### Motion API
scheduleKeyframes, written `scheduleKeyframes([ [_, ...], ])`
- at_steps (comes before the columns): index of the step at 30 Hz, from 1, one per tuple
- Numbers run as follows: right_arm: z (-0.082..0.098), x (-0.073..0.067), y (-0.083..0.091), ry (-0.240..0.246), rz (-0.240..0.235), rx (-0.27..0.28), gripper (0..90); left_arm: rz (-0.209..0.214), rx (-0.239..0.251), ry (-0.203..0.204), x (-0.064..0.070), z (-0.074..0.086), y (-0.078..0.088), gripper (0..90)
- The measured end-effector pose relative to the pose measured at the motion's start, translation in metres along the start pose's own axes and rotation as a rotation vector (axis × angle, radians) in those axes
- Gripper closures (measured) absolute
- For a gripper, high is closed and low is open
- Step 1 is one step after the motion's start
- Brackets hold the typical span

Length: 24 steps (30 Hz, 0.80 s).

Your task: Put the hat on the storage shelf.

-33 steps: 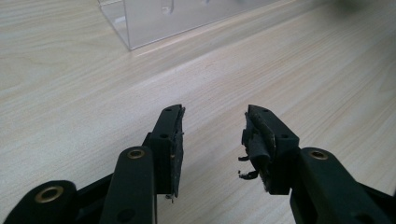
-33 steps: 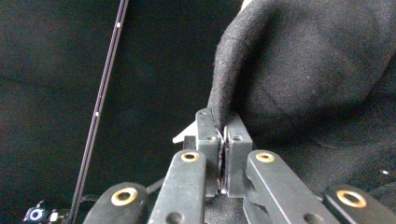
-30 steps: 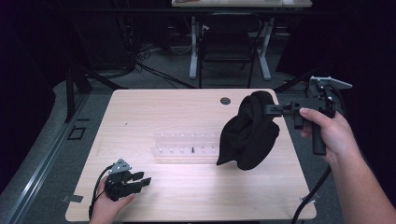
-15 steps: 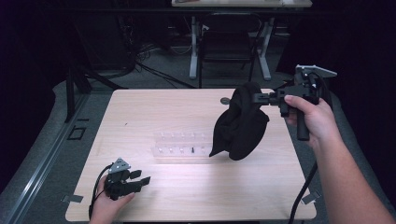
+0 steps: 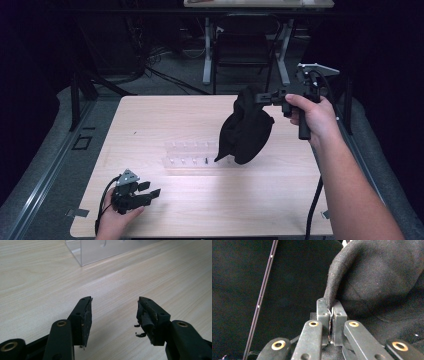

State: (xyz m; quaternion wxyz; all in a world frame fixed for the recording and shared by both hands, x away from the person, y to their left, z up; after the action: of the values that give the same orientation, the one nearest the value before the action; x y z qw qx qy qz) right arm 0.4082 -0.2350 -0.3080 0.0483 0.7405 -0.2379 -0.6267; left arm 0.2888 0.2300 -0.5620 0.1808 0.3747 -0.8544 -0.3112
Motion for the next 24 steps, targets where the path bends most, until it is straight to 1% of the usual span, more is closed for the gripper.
scheduleKeyframes([
  [4, -0.004, 0.001, -0.010, 0.008, -0.009, -0.014, 87.7, -0.006, -0.005, 0.001, 0.000, 0.001, 0.001, 45.0],
  [8, -0.008, 0.000, -0.022, 0.010, -0.009, -0.030, 87.7, -0.021, 0.006, 0.012, 0.000, 0.004, 0.002, 44.4],
  [9, -0.008, 0.001, -0.023, 0.017, -0.009, -0.037, 87.7, -0.016, 0.010, 0.013, 0.000, 0.004, 0.003, 44.4],
  [10, -0.008, 0.001, -0.026, 0.014, -0.010, -0.036, 87.7, -0.017, 0.005, 0.014, 0.000, 0.005, 0.004, 44.4],
  [11, -0.009, 0.001, -0.028, 0.017, -0.009, -0.045, 87.7, -0.021, 0.010, 0.014, 0.000, 0.005, 0.004, 44.4],
  [12, -0.010, 0.002, -0.029, 0.013, -0.010, -0.044, 87.7, -0.020, 0.002, 0.014, 0.000, 0.006, 0.006, 44.4],
  [14, -0.011, 0.003, -0.032, 0.011, -0.007, -0.046, 87.7, -0.027, 0.015, 0.018, 0.000, 0.007, 0.006, 44.2],
  [17, -0.012, 0.004, -0.035, 0.007, -0.008, -0.049, 87.7, -0.029, 0.009, 0.020, 0.001, 0.009, 0.008, 44.1],
  [18, -0.013, 0.005, -0.036, 0.009, -0.006, -0.051, 87.7, -0.033, 0.016, 0.023, 0.001, 0.009, 0.008, 44.1],
  [20, -0.014, 0.006, -0.038, 0.008, -0.005, -0.051, 87.7, -0.032, 0.005, 0.021, 0.001, 0.009, 0.009, 44.0],
  [24, -0.015, 0.006, -0.041, 0.009, -0.006, -0.060, 87.6, -0.039, 0.008, 0.024, 0.002, 0.010, 0.009, 43.7],
])
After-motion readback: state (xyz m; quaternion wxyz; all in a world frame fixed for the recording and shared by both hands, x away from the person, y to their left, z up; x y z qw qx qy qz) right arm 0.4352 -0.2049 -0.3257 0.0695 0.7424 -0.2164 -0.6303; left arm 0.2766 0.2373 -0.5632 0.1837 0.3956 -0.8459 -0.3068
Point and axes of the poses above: each handheld gripper's, and its own axes: y roughly backward along the jaws, z roughly out of its underside, x roughly to its right, the point moved 1 cm from there along -y, roughly forward along the jaws, and after that the axes turned 8 degrees about -y, right-handed, at the moved point
